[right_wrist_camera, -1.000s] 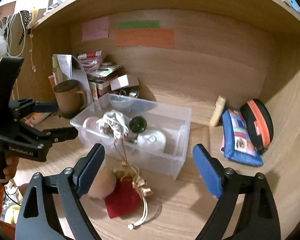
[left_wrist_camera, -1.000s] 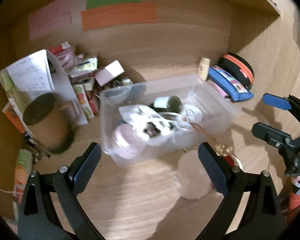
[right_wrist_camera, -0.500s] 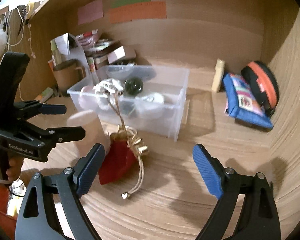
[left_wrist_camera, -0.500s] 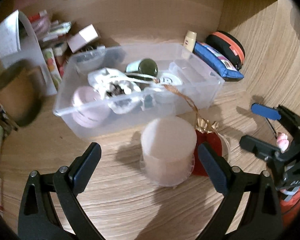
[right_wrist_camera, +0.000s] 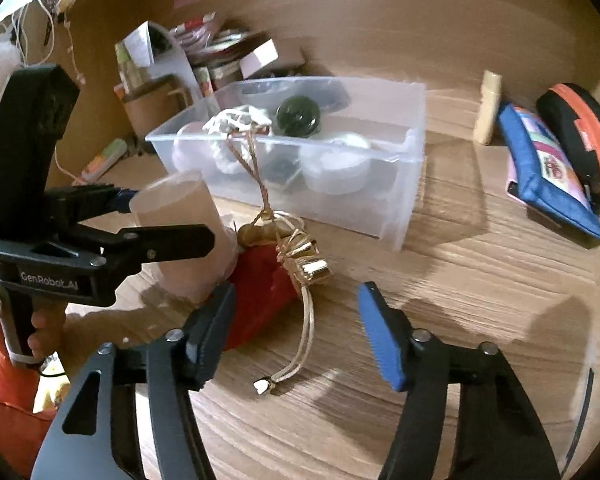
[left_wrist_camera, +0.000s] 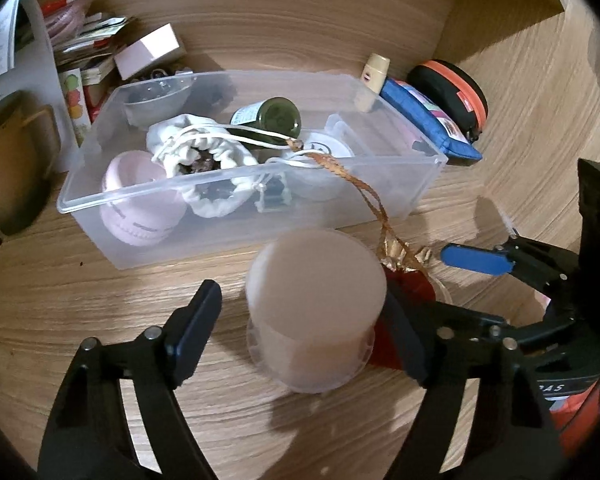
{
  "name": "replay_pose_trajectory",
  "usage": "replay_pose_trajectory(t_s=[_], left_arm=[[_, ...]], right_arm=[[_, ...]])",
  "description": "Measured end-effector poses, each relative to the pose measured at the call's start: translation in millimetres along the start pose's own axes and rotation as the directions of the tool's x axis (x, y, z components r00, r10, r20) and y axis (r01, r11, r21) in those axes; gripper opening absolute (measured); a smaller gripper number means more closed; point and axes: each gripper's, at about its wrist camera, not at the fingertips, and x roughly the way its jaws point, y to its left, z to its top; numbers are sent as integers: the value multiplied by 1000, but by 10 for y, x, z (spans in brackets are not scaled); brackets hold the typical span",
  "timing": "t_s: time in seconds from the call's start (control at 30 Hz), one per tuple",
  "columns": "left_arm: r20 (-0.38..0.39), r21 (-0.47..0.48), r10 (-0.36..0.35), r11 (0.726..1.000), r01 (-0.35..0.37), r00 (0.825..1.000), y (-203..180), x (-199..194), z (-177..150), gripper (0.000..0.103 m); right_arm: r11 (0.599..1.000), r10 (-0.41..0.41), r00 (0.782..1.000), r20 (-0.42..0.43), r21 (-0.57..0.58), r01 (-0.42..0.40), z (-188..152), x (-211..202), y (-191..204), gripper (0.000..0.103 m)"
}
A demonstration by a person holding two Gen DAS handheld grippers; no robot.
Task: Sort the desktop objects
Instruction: 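Grasp the white candle jar with the left gripper while the right grasps the red pouch's gold bow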
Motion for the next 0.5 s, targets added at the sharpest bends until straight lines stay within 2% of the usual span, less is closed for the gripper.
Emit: replay_pose_trajectory(t_s=[0.13, 0.2, 0.3, 0.37, 0.43, 0.5], left_arm=[[2, -2, -5, 1000, 5, 1000, -3, 32, 19, 64], [-6, -7, -33, 999, 33, 999, 0, 45, 25, 57], [2, -4, -31, 1000, 31, 1000, -10, 41, 9, 57], [6, -6, -32, 999, 32, 999, -8, 41, 4, 57], [9, -9, -34, 999, 34, 999, -6, 40, 0, 57], [12, -10, -37, 999, 37, 999, 0, 30, -15, 57]], right_arm=[[1000, 13, 1000, -20, -4, -13, 37, 62, -12, 44], [1000, 12, 1000, -28, -3, -12, 57, 85, -22, 40], [1000, 3, 1000, -9, 2, -3, 95, 56, -44, 39], [1000, 5, 1000, 8, 2, -5, 124, 23, -53, 34], [1000, -3, 1000, 15, -18, 3, 158, 20, -23, 22], [999, -19, 1000, 21, -43, 20, 188, 32, 20, 20]])
